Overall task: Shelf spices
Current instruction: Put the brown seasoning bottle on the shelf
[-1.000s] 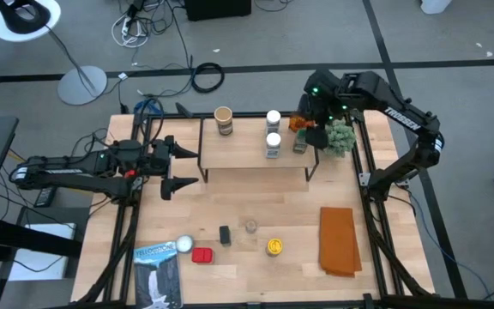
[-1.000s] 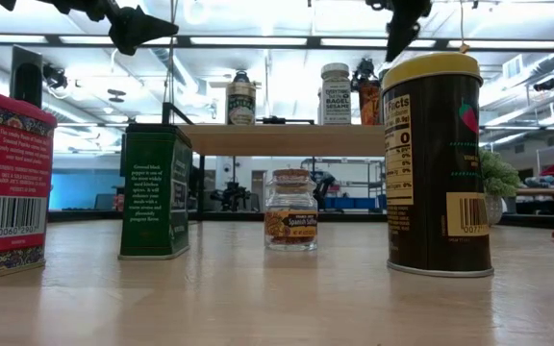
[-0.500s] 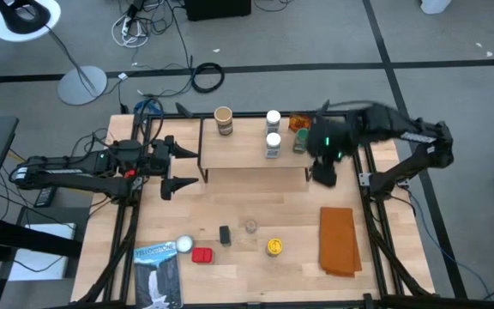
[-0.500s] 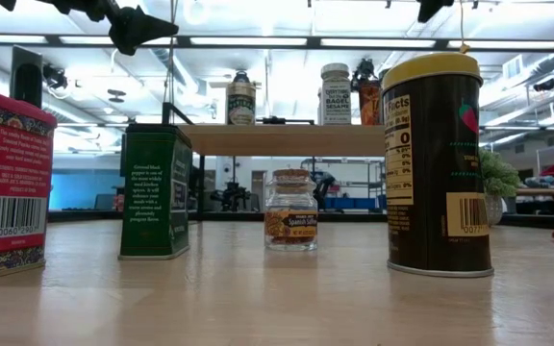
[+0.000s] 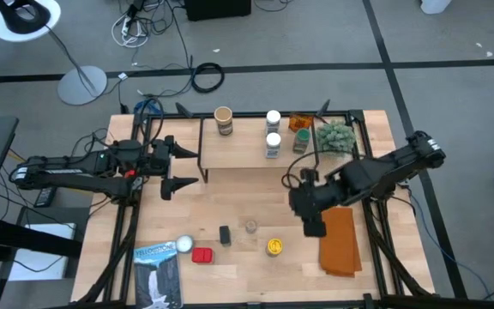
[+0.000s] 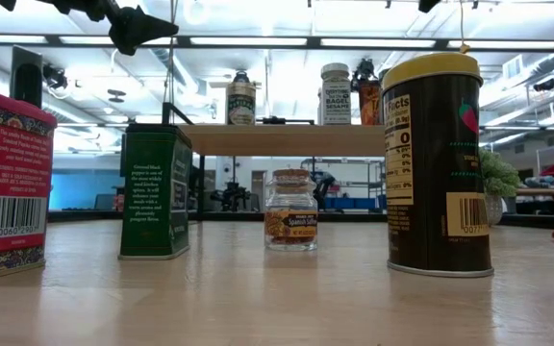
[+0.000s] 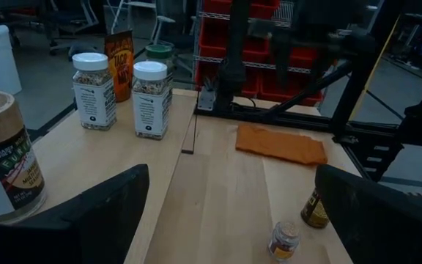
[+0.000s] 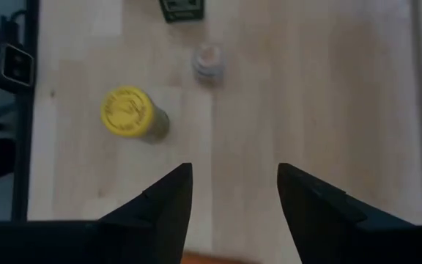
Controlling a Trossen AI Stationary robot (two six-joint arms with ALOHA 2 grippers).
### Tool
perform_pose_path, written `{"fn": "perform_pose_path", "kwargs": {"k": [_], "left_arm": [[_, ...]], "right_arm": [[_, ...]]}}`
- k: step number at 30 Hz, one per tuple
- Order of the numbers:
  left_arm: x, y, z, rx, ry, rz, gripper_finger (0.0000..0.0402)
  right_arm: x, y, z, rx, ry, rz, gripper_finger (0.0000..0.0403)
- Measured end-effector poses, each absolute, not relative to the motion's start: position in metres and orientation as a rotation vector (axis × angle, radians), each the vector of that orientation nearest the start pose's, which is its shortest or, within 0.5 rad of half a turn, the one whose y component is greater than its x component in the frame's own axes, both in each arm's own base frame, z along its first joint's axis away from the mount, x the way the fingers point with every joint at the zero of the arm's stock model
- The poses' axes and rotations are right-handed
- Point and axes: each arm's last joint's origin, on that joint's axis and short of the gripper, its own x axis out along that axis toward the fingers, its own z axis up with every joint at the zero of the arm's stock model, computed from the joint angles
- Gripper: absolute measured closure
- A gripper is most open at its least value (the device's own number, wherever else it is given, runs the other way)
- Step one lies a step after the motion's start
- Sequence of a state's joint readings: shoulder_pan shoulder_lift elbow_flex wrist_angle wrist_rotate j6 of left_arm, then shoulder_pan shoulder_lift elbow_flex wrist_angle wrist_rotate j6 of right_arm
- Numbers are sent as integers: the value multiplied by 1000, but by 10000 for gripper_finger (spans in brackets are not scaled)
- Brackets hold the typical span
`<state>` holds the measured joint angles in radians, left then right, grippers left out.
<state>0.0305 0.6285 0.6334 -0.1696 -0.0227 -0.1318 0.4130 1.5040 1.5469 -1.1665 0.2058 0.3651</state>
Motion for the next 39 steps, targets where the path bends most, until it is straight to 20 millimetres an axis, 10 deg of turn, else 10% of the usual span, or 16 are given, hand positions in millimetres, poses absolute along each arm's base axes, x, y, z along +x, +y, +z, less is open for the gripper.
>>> {"fn": "perform_pose_path", "kwargs": {"k": [25,39], "left_arm": [[146,5,304,-132,161,64,6],[146,5,304,-132,161,64,6]], "right_arm": [[306,129,338,80,914,75,189],[306,127,334,25,954,88,10]]}}
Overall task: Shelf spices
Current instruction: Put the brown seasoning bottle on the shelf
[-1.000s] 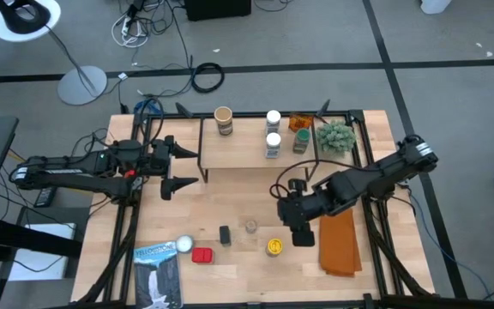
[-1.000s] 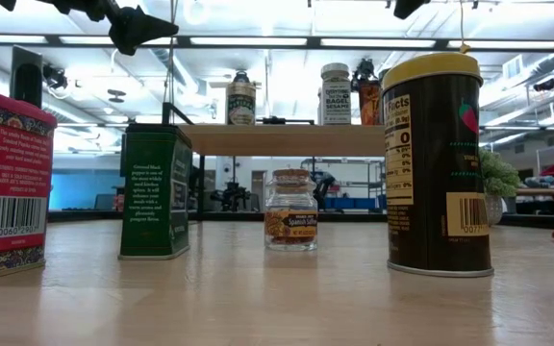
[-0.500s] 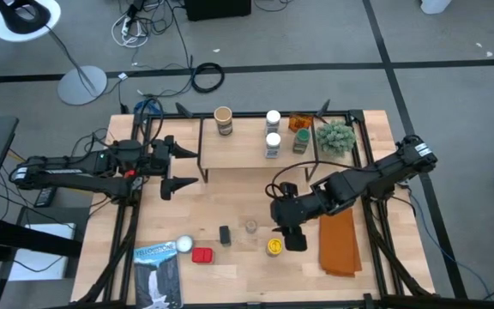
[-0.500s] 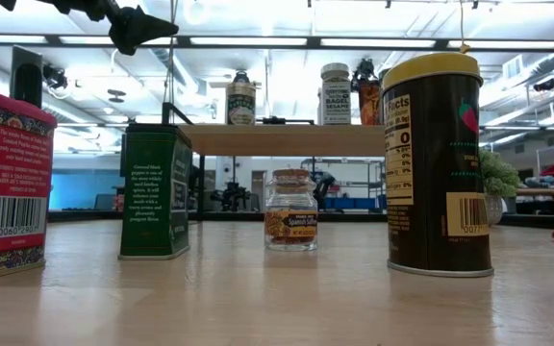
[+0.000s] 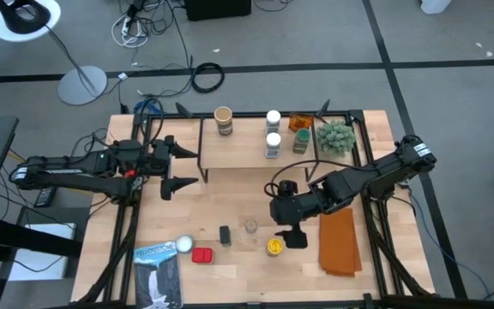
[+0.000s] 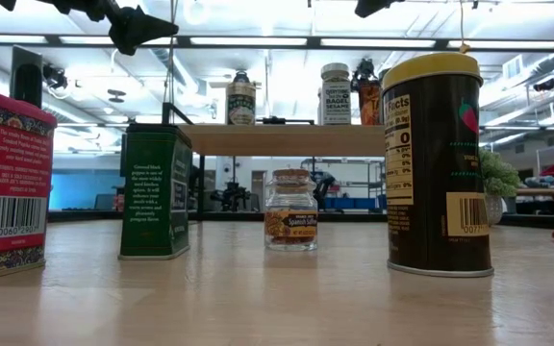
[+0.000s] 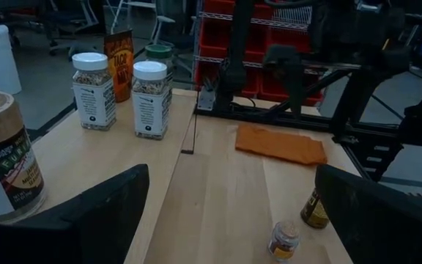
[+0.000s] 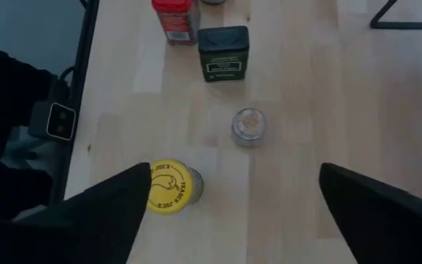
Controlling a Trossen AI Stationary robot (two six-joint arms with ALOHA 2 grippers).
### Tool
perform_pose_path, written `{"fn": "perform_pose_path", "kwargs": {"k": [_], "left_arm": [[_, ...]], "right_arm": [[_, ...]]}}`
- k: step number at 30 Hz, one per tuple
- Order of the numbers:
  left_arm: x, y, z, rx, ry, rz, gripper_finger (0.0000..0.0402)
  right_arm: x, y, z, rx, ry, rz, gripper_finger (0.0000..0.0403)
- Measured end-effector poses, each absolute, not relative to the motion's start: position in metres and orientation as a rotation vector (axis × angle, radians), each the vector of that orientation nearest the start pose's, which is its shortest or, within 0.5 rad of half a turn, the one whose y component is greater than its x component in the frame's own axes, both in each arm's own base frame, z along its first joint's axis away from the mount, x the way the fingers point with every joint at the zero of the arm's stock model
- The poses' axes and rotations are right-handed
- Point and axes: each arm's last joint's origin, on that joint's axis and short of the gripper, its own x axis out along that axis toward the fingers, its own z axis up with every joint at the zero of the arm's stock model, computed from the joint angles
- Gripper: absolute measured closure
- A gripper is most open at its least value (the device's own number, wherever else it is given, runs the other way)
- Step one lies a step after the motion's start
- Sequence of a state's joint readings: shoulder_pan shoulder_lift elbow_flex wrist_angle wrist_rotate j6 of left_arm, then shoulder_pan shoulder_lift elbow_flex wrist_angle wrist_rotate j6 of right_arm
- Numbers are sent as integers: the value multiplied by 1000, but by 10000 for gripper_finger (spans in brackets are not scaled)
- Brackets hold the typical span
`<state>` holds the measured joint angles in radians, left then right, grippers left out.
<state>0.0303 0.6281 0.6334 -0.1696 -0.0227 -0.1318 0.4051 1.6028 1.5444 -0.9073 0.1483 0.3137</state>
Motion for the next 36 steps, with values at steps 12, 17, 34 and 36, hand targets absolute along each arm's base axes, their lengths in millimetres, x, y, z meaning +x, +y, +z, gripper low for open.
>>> {"fn": "perform_pose_path", "kwargs": {"k": [12,17,34,36], "left_arm": [[146,5,304,-132,161,64,6],[146,5,305,-132,154,63,6],[147,5,306,-132,136,62,6],[147,5,306,-132,139,62,6]], "right_arm": [[323,120,330,18,907,132,70],[353,113,295,-19,973,132,72],[406,102,192,-118,1166,195,73],[407,103,188,-113,1168,205,73]]}}
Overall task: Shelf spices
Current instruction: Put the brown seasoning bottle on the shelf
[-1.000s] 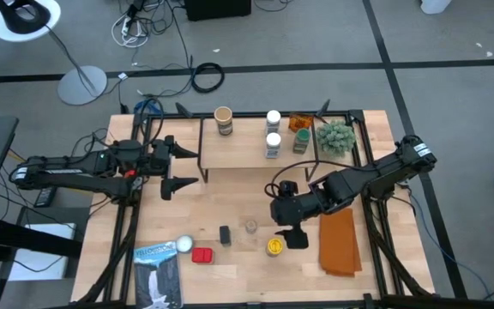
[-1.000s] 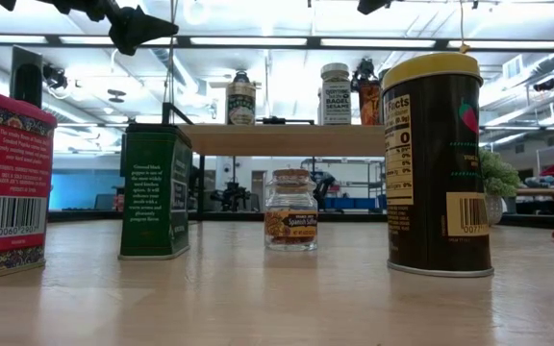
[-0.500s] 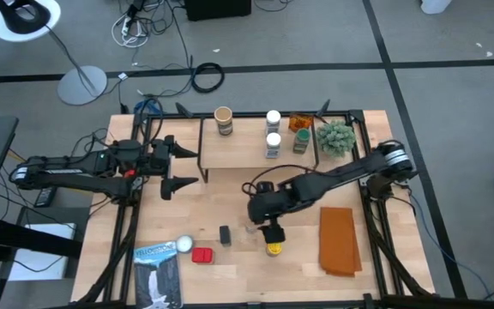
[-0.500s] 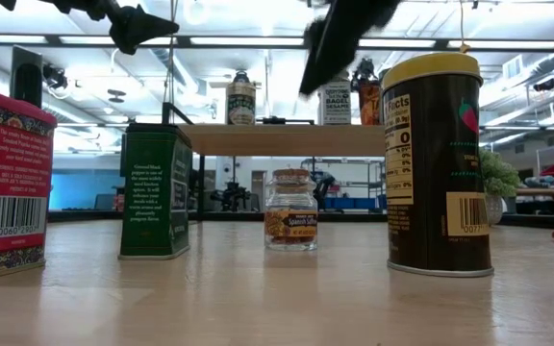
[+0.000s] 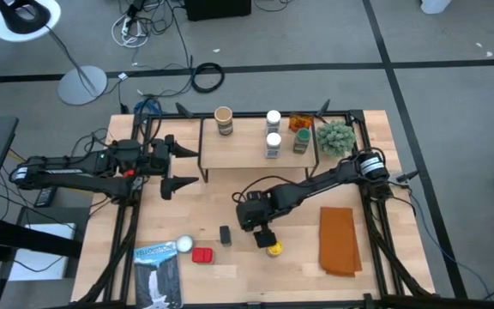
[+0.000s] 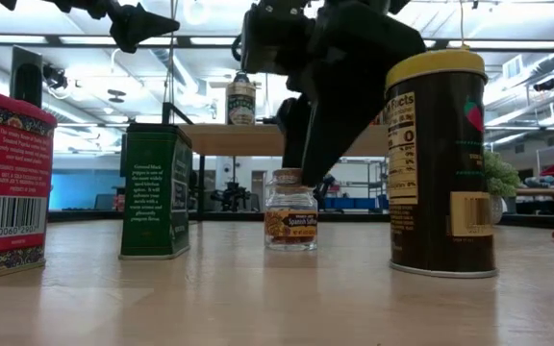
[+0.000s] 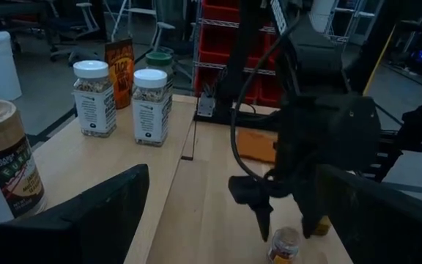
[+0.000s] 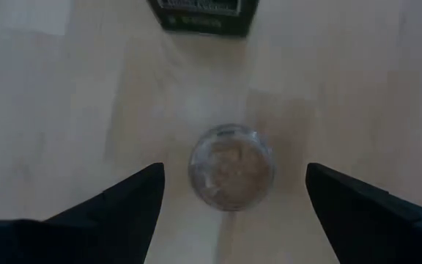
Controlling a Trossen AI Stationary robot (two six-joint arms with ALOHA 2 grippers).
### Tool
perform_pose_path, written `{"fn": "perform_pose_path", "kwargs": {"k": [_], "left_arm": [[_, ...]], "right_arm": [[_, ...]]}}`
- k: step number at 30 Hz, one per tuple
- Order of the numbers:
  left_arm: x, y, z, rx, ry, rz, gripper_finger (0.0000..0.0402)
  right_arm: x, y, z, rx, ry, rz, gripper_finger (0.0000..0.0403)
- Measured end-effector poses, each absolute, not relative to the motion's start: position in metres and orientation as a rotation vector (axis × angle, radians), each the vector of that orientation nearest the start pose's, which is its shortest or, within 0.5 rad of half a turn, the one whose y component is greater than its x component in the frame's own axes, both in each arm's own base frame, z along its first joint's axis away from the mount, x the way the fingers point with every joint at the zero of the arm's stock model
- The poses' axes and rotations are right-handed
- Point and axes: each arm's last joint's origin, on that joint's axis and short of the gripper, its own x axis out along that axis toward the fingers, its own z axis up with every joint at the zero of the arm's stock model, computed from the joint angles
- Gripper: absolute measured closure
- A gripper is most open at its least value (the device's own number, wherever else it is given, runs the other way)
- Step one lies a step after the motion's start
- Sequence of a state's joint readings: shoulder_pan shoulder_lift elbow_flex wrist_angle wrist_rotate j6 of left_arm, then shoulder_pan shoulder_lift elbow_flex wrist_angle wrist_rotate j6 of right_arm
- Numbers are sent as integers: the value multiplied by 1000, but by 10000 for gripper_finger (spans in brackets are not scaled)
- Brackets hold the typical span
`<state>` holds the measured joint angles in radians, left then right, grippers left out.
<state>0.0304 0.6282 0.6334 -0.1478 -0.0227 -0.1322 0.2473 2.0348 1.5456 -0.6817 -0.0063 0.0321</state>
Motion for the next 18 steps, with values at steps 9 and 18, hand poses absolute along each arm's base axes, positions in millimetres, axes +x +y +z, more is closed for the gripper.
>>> {"fn": "perform_pose_path", "kwargs": {"k": [9,18], "left_arm": [[147,5,307,-132,135,62,6],[147,5,307,-132,133,62,6]], "right_arm": [[415,105,183,-85,1126,216,89],[413,104,182,-72,1154,194,110]]}}
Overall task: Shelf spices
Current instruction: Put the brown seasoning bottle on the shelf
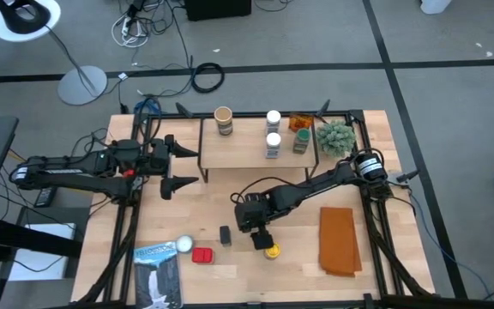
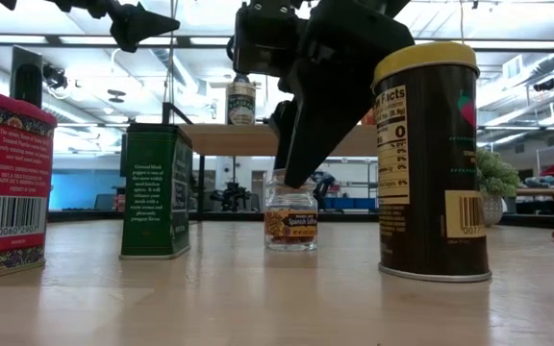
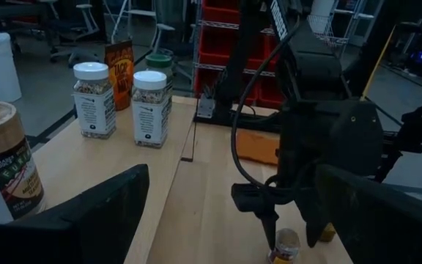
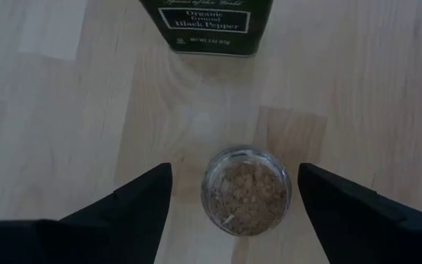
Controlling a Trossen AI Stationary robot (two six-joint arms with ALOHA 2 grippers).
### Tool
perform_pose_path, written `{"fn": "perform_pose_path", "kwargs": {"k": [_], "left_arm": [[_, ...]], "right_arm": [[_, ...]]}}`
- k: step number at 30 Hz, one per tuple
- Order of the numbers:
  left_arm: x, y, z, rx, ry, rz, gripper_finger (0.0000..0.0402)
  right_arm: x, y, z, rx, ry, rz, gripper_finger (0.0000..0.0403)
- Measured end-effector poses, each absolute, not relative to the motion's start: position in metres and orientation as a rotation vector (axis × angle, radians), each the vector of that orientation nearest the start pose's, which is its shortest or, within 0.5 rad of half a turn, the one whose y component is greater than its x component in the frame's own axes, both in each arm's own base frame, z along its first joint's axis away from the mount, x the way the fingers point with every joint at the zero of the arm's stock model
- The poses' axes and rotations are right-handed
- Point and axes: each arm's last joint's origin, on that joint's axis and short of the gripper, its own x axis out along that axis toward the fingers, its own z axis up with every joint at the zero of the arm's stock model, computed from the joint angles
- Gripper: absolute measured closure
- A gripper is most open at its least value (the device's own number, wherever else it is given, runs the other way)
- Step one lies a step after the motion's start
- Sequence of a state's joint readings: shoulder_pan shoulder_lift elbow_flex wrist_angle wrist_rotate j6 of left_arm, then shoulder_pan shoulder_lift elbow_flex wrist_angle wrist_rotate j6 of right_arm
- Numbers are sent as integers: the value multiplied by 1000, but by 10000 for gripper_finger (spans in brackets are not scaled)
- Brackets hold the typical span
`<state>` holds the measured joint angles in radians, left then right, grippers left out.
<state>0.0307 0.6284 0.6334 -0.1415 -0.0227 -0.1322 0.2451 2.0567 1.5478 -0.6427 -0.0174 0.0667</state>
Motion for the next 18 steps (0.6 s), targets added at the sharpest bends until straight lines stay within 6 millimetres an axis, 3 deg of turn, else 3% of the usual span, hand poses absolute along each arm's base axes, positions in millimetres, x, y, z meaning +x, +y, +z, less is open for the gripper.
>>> {"fn": "perform_pose_path", "kwargs": {"k": [8,18], "left_arm": [[147,5,307,-132,131,62,6],[147,5,307,-132,131,62,6]], "right_arm": [[413,103,182,-76,1161,183,110],[421,105,213,10,1107,177,110]]}}
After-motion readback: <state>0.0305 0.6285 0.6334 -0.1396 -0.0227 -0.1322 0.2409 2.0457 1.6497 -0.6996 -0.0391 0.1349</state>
